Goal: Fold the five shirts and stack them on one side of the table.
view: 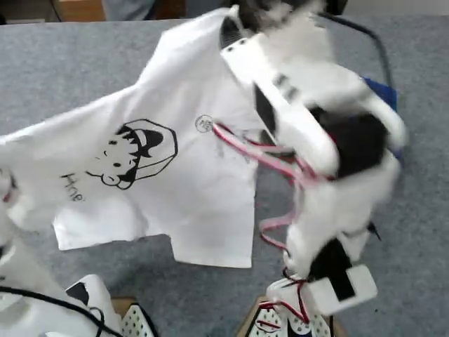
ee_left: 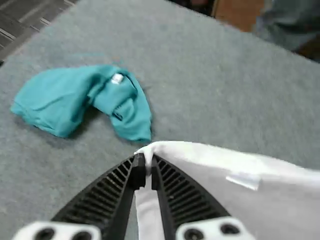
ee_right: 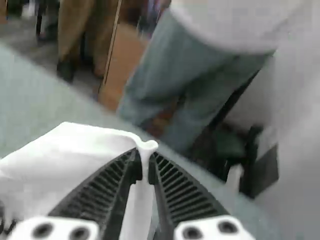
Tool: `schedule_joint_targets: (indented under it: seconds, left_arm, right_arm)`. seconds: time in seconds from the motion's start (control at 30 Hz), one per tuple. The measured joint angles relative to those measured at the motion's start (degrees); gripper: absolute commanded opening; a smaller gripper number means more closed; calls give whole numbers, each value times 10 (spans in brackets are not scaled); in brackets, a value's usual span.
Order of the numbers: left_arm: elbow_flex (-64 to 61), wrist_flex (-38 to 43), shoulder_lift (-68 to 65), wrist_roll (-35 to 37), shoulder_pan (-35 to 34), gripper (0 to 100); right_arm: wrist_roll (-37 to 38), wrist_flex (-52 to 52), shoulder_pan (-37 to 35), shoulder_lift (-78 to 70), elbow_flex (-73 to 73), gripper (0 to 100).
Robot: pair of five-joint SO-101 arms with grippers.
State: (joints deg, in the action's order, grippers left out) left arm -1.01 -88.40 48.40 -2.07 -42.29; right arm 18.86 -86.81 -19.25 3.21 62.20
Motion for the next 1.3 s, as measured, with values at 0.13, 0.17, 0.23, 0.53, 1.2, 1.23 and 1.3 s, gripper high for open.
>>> schedule_joint_targets:
  seconds: [0.13,0.17,0.23,0.53,1.2,1.23,1.3]
  left_arm:
    - [175,-52,-51,-1,-54,29]
    - [222,-68,-65,-1,-63,29]
    - [309,-98,-94,-2,-80,29]
    - [506,-122,-120,-13,-142,29]
    - [-23,107,-67,-22,-33,29]
    - [-72,156,-74,-22,-17,29]
    - [-164,265,-106,-22,7,29]
  right_arm:
    - [0,33,-1,40,86,12]
    - [0,42,-1,49,102,12]
    - [0,59,-1,69,124,12]
    - [0,94,-1,187,115,12]
    - [-1,265,23,142,-397,12]
    - [-1,297,23,113,-418,12]
    - [-1,371,23,50,-444,12]
